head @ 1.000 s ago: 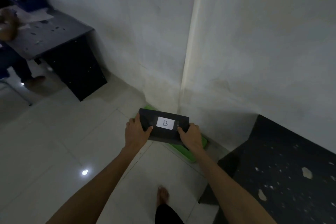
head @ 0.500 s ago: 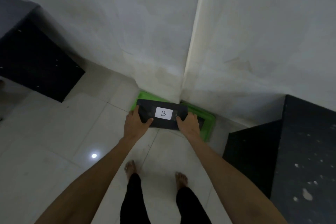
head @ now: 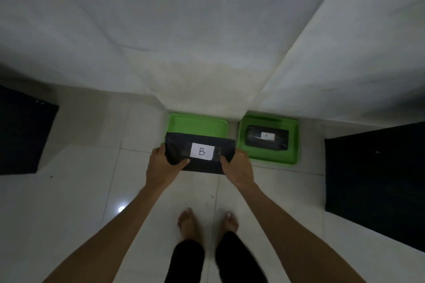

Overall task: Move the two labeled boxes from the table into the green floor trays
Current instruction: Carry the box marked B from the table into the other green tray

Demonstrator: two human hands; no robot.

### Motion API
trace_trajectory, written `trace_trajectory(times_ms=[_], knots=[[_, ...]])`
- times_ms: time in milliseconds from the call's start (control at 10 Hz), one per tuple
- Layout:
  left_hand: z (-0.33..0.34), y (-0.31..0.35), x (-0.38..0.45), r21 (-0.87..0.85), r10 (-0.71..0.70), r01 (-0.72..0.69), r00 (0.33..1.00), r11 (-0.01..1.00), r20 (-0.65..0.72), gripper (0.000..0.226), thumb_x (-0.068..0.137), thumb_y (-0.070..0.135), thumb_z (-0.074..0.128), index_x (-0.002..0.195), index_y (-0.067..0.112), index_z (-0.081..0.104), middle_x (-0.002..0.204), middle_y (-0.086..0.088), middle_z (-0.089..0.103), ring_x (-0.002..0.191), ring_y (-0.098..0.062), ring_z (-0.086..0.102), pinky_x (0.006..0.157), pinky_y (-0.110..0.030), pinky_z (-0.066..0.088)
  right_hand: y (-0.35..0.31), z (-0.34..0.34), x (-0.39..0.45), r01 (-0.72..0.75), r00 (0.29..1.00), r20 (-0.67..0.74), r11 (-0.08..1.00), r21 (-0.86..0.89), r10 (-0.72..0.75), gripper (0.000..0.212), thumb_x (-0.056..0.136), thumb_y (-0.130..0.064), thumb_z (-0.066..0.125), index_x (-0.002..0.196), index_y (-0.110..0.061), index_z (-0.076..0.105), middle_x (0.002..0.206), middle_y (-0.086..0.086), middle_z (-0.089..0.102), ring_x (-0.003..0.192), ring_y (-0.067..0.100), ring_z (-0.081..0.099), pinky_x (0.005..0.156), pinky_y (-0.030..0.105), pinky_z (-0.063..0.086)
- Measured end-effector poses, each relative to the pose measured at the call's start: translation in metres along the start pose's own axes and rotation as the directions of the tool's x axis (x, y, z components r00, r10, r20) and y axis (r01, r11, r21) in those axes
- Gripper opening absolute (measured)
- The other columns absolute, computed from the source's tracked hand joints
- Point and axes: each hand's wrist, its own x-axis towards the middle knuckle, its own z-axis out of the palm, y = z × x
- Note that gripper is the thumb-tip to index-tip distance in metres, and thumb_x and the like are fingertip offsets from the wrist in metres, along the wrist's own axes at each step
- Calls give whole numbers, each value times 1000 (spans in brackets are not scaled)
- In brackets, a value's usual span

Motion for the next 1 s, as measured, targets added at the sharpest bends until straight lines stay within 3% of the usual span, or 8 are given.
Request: trace_trajectory(times_ms=[100, 300, 500, 800, 1000], knots=[[26, -42, 80, 17, 71, -71, 997, 997, -24, 80, 63, 59, 82, 127, 16, 59, 118, -13, 62, 112, -32, 61, 91, -48, 55, 8, 64, 78, 38, 999, -16, 999, -18, -38, 49, 92, -35, 64, 127, -1, 58, 128, 18, 57, 110, 36, 64, 94, 44, 54], [99, -123, 217, 18, 187, -188, 981, 982, 46, 84, 64, 54, 83, 133, 15, 55, 126, -13, 65, 118, -30, 62, 97, -46, 54, 34, 162, 221, 52, 996, -76, 992, 111, -44, 45, 91, -34, 65, 123, -4, 64, 125, 15, 63, 107, 35, 66, 92, 46, 55], [172, -162, 301, -26, 235, -234, 972, 972, 29, 79, 69, 39, 87, 136, 15, 53, 129, -8, 65, 124, -27, 59, 104, -45, 50, 56, 219, 322, 15, 989, -146, 985, 172, 10, 45, 91, -37, 65, 121, -4, 66, 125, 15, 62, 106, 34, 66, 90, 40, 55], [204, -198, 324, 75, 184, -185, 983, 980, 17, 81, 72, 40, 83, 141, 19, 47, 134, -7, 57, 126, -27, 54, 108, -43, 46, 68, 247, 345, 62, 993, -109, 995, 78, -53, 52, 92, -37, 64, 131, -5, 54, 130, 16, 57, 117, 33, 59, 97, 41, 51], [190, -169, 305, 250, 217, -211, 976, 945, 1, 78, 78, 48, 75, 142, 12, 48, 148, -14, 43, 136, -33, 43, 106, -47, 45, 50, 220, 315, 114, 988, -88, 987, -109, -124, 49, 95, -35, 58, 137, -10, 49, 132, 16, 51, 122, 34, 53, 95, 42, 47]])
